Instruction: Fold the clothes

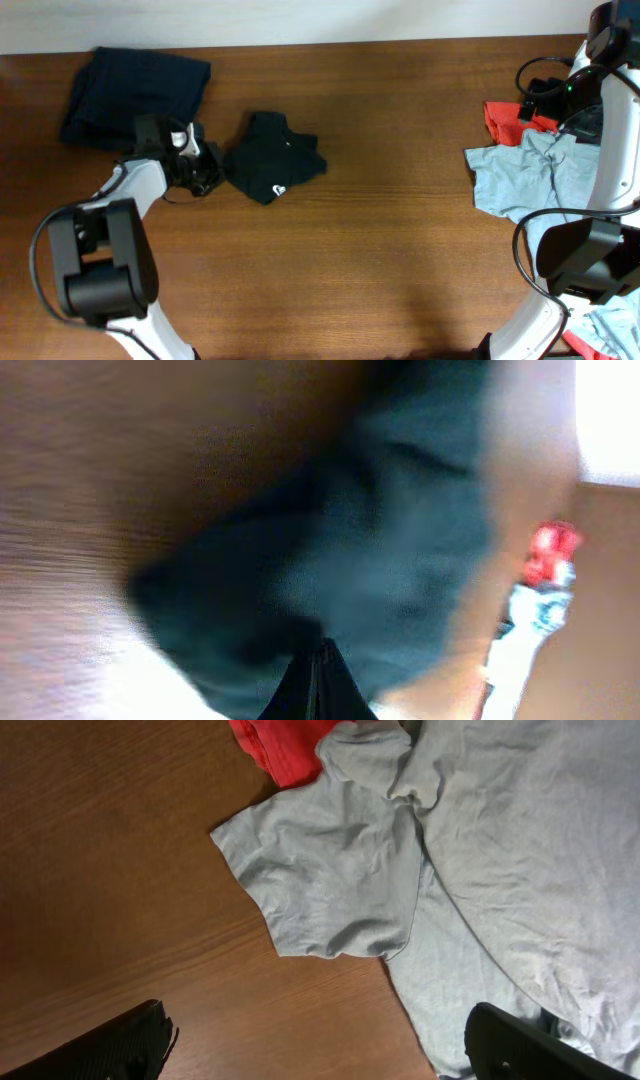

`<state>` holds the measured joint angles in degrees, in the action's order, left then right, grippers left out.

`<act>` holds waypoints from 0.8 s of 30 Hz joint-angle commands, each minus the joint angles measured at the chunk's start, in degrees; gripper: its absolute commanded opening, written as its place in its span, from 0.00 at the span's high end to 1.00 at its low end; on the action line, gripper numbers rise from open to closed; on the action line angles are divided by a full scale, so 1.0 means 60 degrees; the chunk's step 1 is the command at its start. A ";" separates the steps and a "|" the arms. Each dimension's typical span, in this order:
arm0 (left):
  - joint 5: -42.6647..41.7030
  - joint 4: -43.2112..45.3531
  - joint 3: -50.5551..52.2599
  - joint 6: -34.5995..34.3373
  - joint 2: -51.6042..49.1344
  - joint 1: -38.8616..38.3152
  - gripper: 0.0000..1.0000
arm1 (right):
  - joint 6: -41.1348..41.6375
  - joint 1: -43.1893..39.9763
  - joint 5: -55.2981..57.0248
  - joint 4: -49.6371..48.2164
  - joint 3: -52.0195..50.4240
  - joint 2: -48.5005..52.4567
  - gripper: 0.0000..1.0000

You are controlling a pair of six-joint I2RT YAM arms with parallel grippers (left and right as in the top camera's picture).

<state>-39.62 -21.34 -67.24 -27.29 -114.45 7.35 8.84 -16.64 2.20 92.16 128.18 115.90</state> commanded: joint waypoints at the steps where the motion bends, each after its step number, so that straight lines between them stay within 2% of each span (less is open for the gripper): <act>1: 0.0852 -0.0007 0.0168 -0.0011 -0.0976 0.0011 1.00 | 0.0044 0.0022 -0.0040 0.0000 -0.0044 -0.0029 0.01; 6: 0.0940 -0.0007 0.0164 -0.0011 -0.1344 0.0120 1.00 | 0.0044 0.0018 -0.0040 0.0000 -0.0044 -0.0029 0.01; 12: 0.0984 -0.0066 0.0160 -0.0015 -0.0539 0.0197 1.00 | 0.0044 0.0022 -0.0040 0.0000 -0.0044 -0.0029 0.01; 19: -0.0681 -0.0255 0.0164 -0.0007 0.1122 0.0076 1.00 | 0.0044 0.0022 -0.0040 0.0000 -0.0044 -0.0029 0.01; 24: -0.0663 -0.1104 0.0189 0.0546 0.1155 -0.0204 1.00 | 0.0044 0.0022 -0.0040 0.0000 -0.0044 -0.0029 0.01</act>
<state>-41.87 -26.28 -66.57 -26.68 -107.77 7.27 8.84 -16.64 2.22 92.16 128.18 115.87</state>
